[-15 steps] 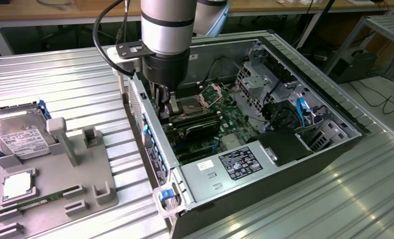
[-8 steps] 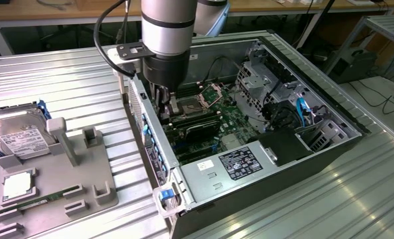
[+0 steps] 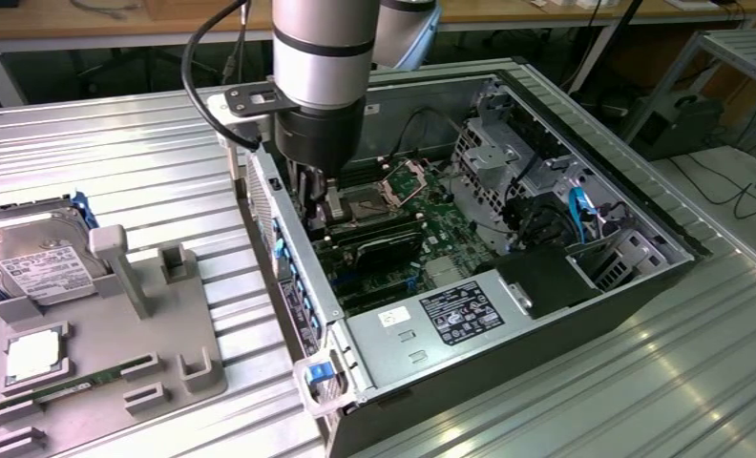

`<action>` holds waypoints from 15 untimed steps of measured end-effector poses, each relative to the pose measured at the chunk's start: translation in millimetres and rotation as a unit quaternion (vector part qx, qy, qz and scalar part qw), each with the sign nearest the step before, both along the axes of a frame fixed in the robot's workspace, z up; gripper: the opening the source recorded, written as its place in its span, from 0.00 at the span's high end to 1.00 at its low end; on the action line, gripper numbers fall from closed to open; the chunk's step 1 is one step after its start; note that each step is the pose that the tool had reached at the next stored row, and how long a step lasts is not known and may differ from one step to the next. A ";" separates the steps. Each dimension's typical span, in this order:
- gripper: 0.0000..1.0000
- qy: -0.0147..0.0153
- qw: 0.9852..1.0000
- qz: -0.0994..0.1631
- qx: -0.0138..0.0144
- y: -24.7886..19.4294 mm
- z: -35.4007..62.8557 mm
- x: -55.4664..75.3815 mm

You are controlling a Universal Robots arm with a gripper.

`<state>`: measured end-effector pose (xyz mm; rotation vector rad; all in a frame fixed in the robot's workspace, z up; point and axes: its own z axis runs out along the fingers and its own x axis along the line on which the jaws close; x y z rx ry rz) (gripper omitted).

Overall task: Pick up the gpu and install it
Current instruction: 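Press down on the gpu until it lock into place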

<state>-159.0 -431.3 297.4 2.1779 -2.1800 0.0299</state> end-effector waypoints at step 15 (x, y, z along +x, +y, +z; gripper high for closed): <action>0.89 0.004 1.000 0.000 -0.001 0.2 -1.0 -4.7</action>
